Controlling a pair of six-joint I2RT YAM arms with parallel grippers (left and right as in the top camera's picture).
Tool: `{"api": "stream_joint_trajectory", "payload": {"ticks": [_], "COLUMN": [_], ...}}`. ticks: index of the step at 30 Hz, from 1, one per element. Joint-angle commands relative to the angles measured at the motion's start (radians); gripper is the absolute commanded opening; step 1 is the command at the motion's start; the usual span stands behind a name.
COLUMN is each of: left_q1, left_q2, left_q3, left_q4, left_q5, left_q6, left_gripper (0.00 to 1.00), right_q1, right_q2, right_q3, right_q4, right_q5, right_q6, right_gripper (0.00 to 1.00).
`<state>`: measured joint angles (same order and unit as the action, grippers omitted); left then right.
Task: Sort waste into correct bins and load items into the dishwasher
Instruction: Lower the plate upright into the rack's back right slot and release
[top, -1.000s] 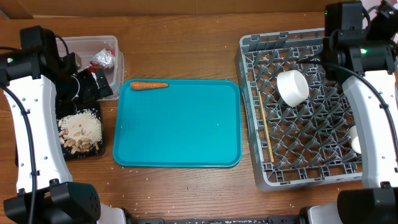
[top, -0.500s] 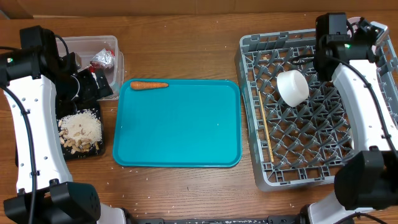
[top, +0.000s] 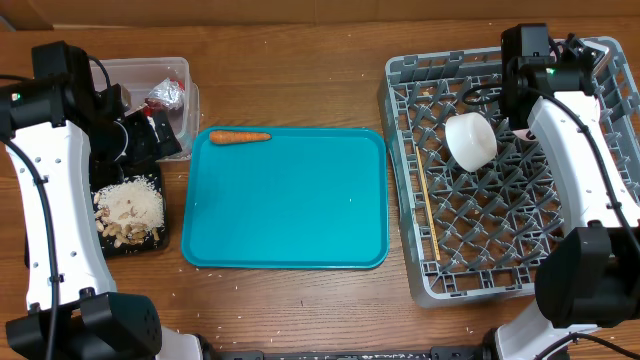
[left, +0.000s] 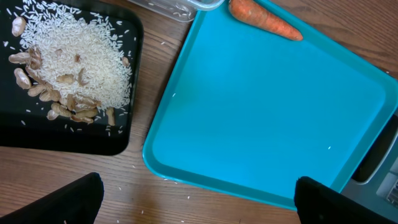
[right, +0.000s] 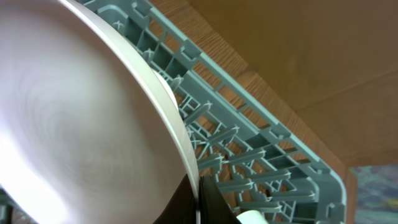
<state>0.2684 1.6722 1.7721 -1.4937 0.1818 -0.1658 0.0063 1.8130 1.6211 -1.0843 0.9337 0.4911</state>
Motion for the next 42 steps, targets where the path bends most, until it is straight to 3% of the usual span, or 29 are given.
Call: {"api": "stream_joint_trajectory", "payload": {"ticks": [1, 5, 7, 12, 15, 23, 32, 36, 42], "left_q1": [-0.001, -0.001, -0.001, -0.001, -0.001, -0.001, -0.001, -0.001, -0.001], "left_q2": [-0.004, -0.004, -0.004, -0.004, -0.004, -0.004, -0.004, -0.004, -0.004], "left_q3": [0.008, 0.008, 0.008, 0.008, 0.008, 0.008, 0.008, 0.008, 0.008], "left_q4": [0.003, 0.003, 0.003, 0.003, 0.002, 0.003, 0.003, 0.004, 0.006], "left_q5": [-0.009, -0.009, -0.009, -0.009, -0.009, -0.009, -0.009, -0.009, -0.008], "left_q6": [-0.010, -0.010, -0.010, -0.010, -0.010, -0.010, -0.010, -0.010, -0.010], "left_gripper": [1.00, 1.00, 1.00, 1.00, 1.00, 1.00, 1.00, 1.00, 1.00], "right_q1": [0.006, 0.033, 0.055, 0.122, 0.154, 0.151, 0.080, 0.069, 0.110], "right_q2": [-0.002, -0.002, -0.004, -0.004, -0.004, -0.027, -0.181, -0.227, -0.226], "right_q3": [-0.022, -0.032, -0.031, -0.031, -0.031, -0.029, 0.000, 0.000, -0.001], "right_q4": [0.005, 0.004, 0.002, 0.005, 0.002, -0.052, -0.035, -0.016, -0.007], "right_q5": [-0.080, -0.139, -0.163, -0.200, -0.204, -0.249, -0.365, -0.630, -1.359], "right_q6": [0.011, 0.011, 0.010, 0.010, 0.011, 0.014, 0.011, -0.104, -0.422], "right_gripper": [0.04, 0.04, 0.08, 0.24, 0.45, 0.45, 0.40, 0.39, 0.57]}}
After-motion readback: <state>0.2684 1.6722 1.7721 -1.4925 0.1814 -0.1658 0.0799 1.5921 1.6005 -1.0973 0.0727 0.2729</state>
